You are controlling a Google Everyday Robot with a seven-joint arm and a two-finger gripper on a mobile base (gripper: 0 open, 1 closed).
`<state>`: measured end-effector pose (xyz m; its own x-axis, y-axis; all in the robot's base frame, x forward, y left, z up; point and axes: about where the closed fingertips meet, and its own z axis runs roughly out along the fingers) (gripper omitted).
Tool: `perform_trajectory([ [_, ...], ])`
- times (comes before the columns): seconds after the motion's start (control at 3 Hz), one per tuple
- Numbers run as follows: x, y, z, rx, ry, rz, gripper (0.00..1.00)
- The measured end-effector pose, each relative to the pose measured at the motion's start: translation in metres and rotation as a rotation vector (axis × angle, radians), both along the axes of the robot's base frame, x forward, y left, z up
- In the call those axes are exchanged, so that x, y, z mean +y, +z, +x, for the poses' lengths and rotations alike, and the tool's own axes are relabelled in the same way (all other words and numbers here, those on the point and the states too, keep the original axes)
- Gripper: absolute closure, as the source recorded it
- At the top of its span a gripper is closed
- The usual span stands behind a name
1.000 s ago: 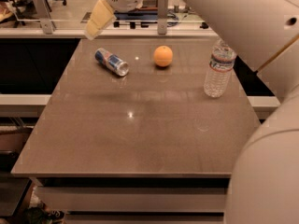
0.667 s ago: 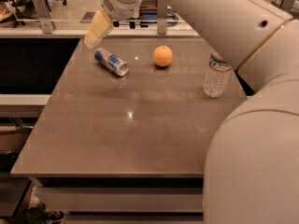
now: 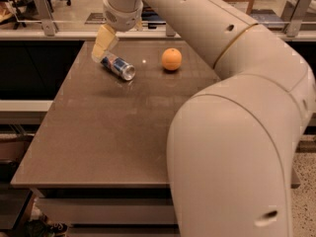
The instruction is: Place redbull can upright
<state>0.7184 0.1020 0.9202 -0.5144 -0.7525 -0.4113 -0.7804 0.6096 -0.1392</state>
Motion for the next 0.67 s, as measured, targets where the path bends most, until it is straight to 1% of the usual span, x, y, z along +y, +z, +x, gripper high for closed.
perform_trajectory([
  [0.33,0.001,-0.017,0.006,0.046,0.004,-0.04,0.0],
  [0.67,0.003,-0.027,0.009,0.075,0.003,-0.051,0.0],
])
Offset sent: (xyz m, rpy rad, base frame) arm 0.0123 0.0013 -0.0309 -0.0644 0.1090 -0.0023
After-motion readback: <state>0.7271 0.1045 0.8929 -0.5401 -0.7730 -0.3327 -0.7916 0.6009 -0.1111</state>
